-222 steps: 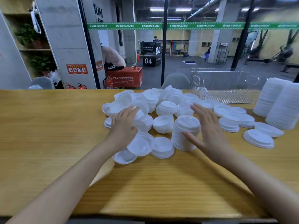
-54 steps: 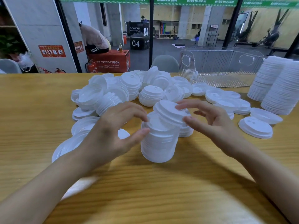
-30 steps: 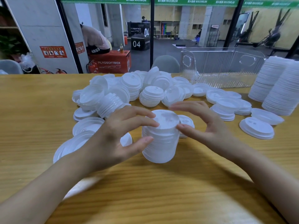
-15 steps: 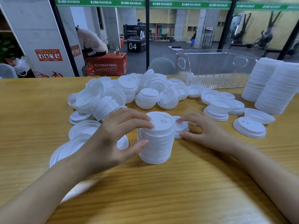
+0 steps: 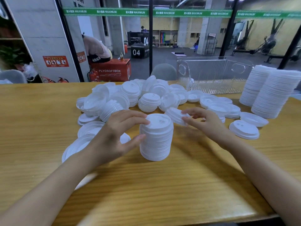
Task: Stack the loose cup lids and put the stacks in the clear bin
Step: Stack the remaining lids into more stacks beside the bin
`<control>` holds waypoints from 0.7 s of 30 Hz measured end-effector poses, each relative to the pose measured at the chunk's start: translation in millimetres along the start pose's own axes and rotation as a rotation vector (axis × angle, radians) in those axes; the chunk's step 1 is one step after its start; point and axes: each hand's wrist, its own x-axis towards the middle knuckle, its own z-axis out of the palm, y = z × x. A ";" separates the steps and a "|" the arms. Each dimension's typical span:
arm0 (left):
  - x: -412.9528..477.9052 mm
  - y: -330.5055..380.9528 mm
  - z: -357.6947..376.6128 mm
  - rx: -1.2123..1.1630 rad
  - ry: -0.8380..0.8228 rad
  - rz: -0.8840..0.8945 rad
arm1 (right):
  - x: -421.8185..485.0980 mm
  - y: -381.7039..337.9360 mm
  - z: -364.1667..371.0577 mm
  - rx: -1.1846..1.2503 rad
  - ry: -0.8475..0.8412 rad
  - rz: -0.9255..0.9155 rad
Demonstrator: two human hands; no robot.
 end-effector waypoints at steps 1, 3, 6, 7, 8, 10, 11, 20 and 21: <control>0.9 -0.2 -1.7 0.024 -0.008 0.001 | 0.5 -5.5 -1.4 0.049 0.019 -0.002; 1.9 1.1 -4.2 0.056 -0.022 -0.010 | -0.6 -16.7 -0.6 0.153 0.033 -0.013; -3.3 4.3 -1.8 0.047 -0.016 -0.054 | -3.8 -22.3 9.0 0.212 0.048 -0.018; -6.1 4.8 0.2 0.038 -0.013 -0.068 | -4.7 -20.5 12.9 0.197 0.059 -0.012; -8.5 5.1 1.7 0.028 -0.013 -0.079 | -5.7 -18.5 16.0 0.175 0.070 -0.004; -10.7 4.4 3.0 0.015 -0.016 -0.092 | -7.8 -15.1 18.0 0.134 0.090 -0.004; -10.7 4.0 3.1 0.012 -0.017 -0.094 | -8.5 -13.9 17.3 0.125 0.099 -0.007; -8.8 7.5 2.2 0.012 0.012 -0.096 | -16.6 -29.8 10.0 0.174 0.075 -0.133; -8.1 8.7 1.4 0.014 0.028 -0.101 | -18.0 -33.2 11.8 0.149 0.037 -0.181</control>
